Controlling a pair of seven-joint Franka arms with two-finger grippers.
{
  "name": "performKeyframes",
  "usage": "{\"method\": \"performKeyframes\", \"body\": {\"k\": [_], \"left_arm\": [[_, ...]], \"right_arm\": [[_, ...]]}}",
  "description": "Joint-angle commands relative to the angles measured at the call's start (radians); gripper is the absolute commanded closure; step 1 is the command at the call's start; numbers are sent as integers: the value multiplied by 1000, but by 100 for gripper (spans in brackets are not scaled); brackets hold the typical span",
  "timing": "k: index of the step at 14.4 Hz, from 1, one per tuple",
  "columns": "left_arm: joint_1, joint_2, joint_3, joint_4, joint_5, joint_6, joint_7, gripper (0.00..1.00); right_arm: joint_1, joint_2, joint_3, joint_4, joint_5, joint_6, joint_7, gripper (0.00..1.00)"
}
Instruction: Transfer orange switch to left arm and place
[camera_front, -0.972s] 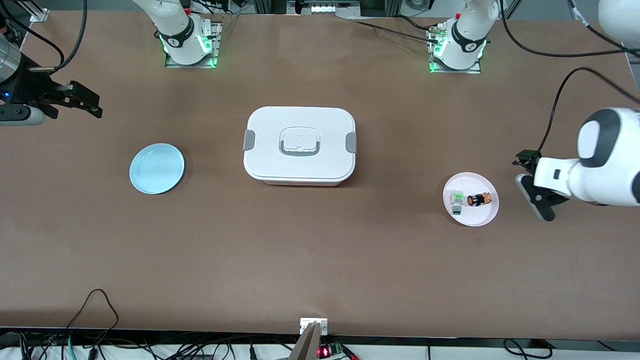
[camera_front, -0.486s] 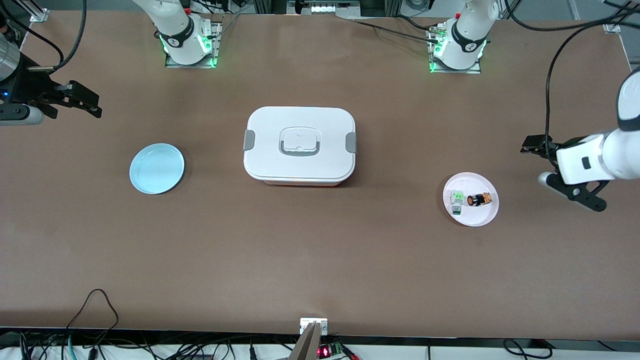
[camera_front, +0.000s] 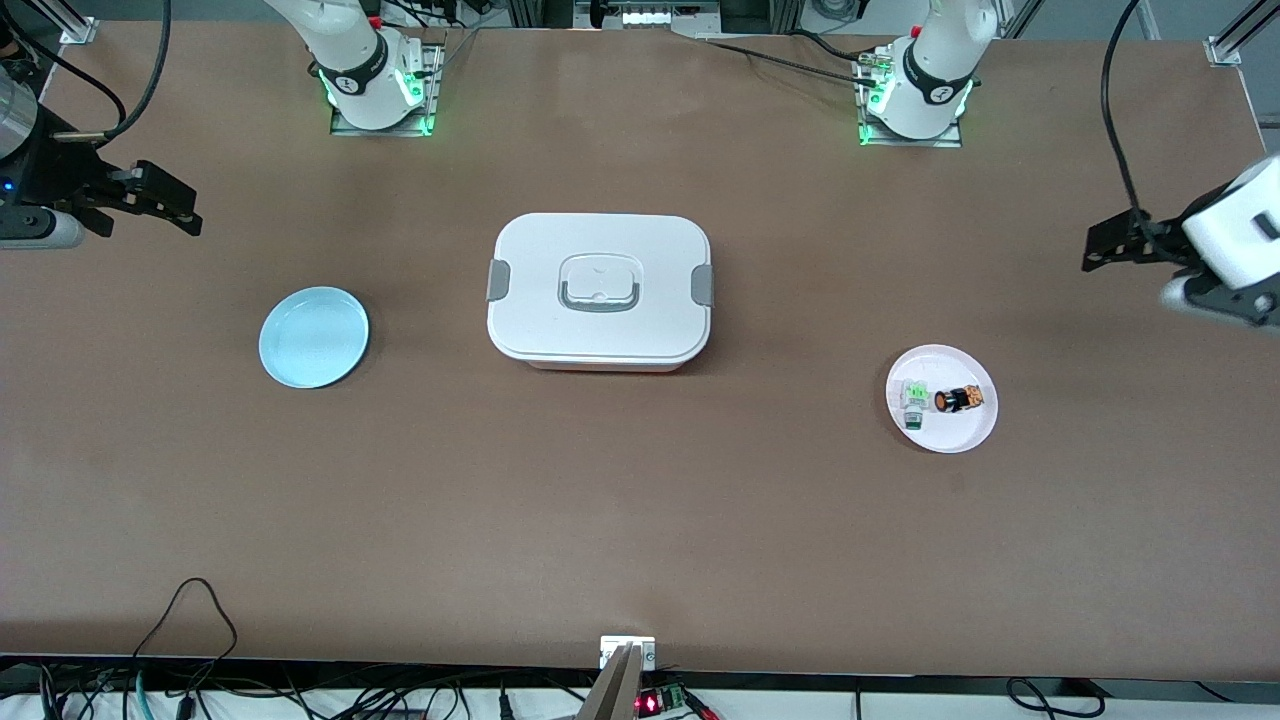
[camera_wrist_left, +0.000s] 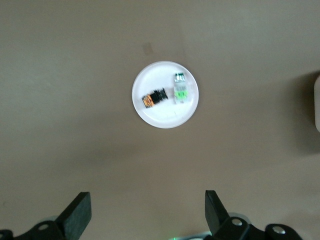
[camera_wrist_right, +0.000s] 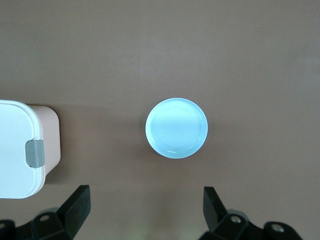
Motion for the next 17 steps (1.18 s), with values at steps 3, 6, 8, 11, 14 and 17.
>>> {"method": "performKeyframes", "body": {"k": [3,6,8,11,14,17], "left_arm": [[-46,-135,57,-190,-5,128,-22,0],[-69,-129,95,-194,-3,128,-22,0],[-70,-128,89,-183,14,83,-19,0],[-69,-120,77,-177,15,56,-16,0],[-69,-114,77,-167,14,55,-16,0],[-67,-114,77,-166,14,55,-16,0]], "right_arm": [[-9,-8,6,10,-7,-2,4,0],[-9,-8,6,11,-11,0,3,0],[-11,-8,6,11,-10,-3,0,0],[-18,-8,5,22,-7,-8,1,0],[-18,-8,5,33,-5,-12,1,0],[-18,-8,5,33,-5,-12,0,0]]}}
